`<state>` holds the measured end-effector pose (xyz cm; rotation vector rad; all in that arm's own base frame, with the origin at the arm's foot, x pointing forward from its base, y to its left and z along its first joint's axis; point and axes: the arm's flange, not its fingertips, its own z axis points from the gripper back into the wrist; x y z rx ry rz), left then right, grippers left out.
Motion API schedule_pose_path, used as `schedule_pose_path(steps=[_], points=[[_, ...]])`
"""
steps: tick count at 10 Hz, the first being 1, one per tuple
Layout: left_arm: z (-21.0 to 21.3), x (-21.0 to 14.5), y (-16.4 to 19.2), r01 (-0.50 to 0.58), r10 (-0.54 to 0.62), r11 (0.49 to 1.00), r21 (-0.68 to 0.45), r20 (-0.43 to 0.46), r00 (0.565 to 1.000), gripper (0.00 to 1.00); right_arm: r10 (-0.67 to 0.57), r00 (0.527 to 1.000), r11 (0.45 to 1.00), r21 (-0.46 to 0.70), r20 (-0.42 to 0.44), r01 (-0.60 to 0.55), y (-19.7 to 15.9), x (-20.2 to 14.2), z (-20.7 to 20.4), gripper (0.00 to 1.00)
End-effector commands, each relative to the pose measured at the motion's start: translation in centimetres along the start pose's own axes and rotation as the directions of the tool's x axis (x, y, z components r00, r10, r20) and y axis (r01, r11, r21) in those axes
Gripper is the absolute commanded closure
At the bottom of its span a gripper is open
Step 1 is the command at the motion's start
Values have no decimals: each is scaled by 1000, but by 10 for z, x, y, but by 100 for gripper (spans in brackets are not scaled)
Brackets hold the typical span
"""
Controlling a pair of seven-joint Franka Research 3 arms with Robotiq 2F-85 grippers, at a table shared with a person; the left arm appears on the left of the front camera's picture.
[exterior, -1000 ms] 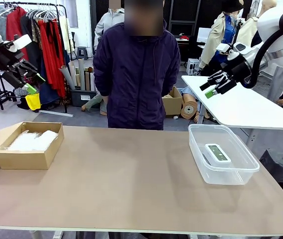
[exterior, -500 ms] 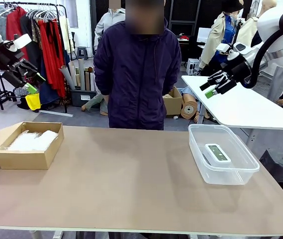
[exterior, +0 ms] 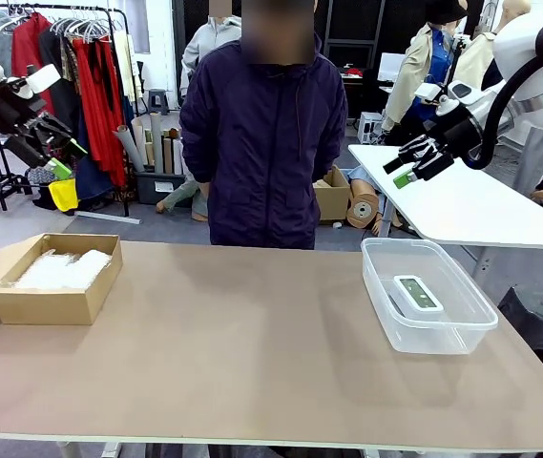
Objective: Separate and place wrapped and unwrapped clocks.
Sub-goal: If the picked Digital clock is wrapped, place it in the Package Box ; if not, place it in the Organizing box.
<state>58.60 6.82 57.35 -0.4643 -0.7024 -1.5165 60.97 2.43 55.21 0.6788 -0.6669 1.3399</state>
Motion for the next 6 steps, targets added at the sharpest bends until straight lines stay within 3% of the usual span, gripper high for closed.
schedule_pose_path(steps=[1,6], points=[[0,0,-1,4,-4,1000,-6,2,1000,0,5,1000,1000,1,-1,-5,3,2,0,0],[0,0,-1,4,-4,1000,-6,2,1000,0,5,1000,1000,1,-1,-5,3,2,0,0]])
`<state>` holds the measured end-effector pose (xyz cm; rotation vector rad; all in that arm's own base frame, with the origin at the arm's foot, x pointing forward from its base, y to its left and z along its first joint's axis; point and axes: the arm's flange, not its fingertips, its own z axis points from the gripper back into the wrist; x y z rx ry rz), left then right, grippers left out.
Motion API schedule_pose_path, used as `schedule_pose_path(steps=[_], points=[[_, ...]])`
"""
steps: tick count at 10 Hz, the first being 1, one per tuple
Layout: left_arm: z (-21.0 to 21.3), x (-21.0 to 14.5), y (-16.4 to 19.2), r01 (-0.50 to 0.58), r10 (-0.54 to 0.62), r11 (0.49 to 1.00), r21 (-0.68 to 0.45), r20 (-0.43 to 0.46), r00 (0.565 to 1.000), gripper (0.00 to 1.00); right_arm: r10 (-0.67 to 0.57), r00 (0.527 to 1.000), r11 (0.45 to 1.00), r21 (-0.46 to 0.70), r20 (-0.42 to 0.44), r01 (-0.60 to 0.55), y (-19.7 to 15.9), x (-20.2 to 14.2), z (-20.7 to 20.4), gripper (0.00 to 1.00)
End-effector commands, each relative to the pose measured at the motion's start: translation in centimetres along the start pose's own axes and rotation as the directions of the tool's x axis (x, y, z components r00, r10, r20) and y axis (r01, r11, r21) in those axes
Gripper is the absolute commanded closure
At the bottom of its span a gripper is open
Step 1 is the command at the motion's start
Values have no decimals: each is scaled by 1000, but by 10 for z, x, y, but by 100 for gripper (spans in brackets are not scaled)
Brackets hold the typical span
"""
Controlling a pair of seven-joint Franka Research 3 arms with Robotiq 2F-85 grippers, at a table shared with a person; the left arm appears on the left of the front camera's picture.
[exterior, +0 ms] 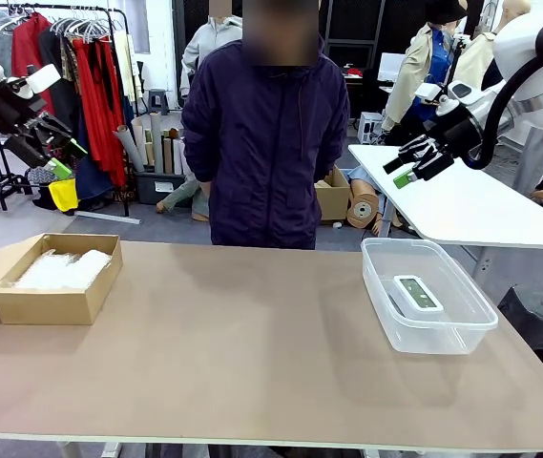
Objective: Separate and place wrapped and unwrapped clocks.
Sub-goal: If the picked Digital clock is wrapped, place it in the Package Box ; if not, place it in the Organizing box.
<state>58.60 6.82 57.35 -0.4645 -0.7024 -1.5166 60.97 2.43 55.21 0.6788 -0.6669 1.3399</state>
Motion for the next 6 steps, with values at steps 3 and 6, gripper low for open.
schedule_pose_path(steps=[3,6], points=[[0,0,-1,4,-4,1000,-5,1,1000,0,5,1000,1000,1,-1,-5,3,2,0,0],[0,0,-1,4,-4,1000,-5,1,1000,0,5,1000,1000,1,-1,-5,3,2,0,0]])
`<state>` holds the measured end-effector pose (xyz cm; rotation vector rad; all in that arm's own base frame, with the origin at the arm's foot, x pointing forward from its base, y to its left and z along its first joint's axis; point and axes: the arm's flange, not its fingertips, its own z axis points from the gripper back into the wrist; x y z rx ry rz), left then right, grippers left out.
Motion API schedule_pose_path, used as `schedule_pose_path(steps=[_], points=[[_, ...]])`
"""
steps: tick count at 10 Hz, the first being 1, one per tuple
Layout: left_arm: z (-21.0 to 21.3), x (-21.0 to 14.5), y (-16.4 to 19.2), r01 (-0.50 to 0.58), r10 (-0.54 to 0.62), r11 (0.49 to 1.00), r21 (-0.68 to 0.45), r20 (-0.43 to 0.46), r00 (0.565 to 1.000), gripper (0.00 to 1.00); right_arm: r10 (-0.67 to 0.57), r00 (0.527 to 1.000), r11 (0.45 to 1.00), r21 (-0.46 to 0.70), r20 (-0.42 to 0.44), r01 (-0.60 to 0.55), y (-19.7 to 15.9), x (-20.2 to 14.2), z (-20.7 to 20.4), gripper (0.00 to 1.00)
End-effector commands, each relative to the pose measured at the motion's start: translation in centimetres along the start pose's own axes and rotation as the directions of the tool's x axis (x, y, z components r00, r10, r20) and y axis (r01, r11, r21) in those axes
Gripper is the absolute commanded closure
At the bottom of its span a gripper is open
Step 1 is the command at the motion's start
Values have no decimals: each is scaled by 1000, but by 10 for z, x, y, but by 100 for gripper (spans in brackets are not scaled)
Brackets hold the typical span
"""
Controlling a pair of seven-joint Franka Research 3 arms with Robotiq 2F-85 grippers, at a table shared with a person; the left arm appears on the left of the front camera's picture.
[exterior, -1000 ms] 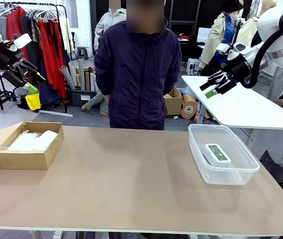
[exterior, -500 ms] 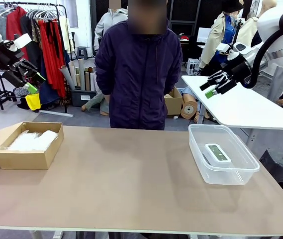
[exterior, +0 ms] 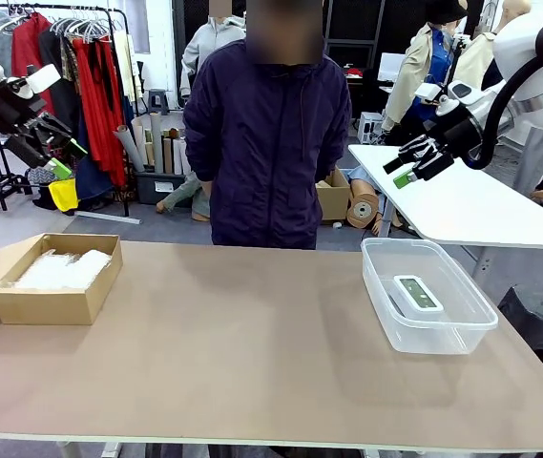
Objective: Separate and place wrapped and unwrapped clocks.
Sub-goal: If the picked Digital clock is wrapped, place it in the Package Box ; if not, place it in the Organizing box.
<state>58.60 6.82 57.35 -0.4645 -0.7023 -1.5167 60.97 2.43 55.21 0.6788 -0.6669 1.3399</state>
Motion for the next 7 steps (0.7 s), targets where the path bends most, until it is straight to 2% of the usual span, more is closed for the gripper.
schedule_pose_path(steps=[1,7], points=[[0,0,-1,4,-4,1000,-5,1,1000,0,5,1000,1000,1,-1,-5,3,2,0,0],[0,0,-1,4,-4,1000,-5,1,1000,0,5,1000,1000,1,-1,-5,3,2,0,0]])
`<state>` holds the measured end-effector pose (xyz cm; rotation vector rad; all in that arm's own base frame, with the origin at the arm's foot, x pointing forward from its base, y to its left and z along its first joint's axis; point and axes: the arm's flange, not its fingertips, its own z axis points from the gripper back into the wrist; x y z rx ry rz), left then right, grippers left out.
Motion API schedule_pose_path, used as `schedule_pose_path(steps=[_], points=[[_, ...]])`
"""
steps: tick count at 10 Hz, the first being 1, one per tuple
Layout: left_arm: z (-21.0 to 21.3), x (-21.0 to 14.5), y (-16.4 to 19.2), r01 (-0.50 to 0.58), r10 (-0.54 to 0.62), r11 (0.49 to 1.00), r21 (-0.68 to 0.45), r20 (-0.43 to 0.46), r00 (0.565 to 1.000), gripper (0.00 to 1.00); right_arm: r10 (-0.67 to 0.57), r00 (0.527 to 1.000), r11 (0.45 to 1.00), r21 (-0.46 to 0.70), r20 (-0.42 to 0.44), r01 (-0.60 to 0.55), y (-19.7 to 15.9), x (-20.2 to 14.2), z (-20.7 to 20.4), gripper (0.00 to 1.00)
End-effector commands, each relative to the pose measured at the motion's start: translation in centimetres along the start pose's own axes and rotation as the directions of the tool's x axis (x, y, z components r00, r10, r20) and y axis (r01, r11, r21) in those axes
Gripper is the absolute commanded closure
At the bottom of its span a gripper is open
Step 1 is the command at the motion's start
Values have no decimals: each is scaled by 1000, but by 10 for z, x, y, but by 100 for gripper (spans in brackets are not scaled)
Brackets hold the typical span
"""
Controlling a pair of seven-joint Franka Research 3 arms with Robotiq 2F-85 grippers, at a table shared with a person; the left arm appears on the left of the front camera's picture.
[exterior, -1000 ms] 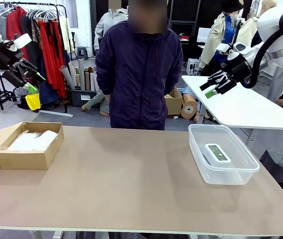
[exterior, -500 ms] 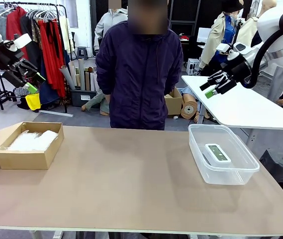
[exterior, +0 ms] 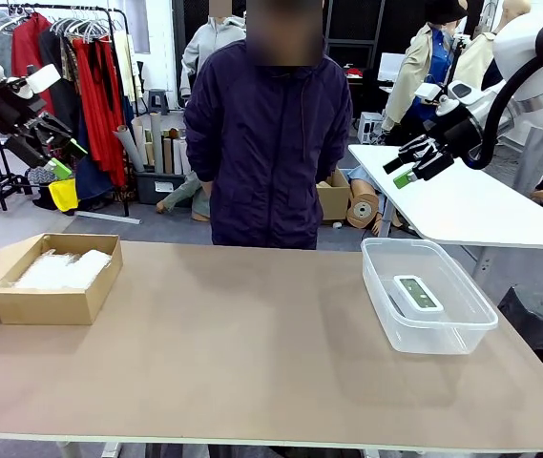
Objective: Separate and place wrapped and unwrapped clocks.
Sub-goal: If the picked Digital clock is wrapped, place it in the Package Box ; if not, place it in the Organizing box.
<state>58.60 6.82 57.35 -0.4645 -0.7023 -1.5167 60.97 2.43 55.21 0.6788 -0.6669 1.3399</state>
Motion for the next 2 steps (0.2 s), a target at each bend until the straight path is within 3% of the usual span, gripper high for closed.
schedule_pose_path(steps=[1,2], points=[[0,0,-1,4,-4,1000,-5,1,1000,0,5,1000,1000,1,-1,-5,3,2,0,0],[0,0,-1,4,-4,1000,-5,1,1000,0,5,1000,1000,1,-1,-5,3,2,0,0]])
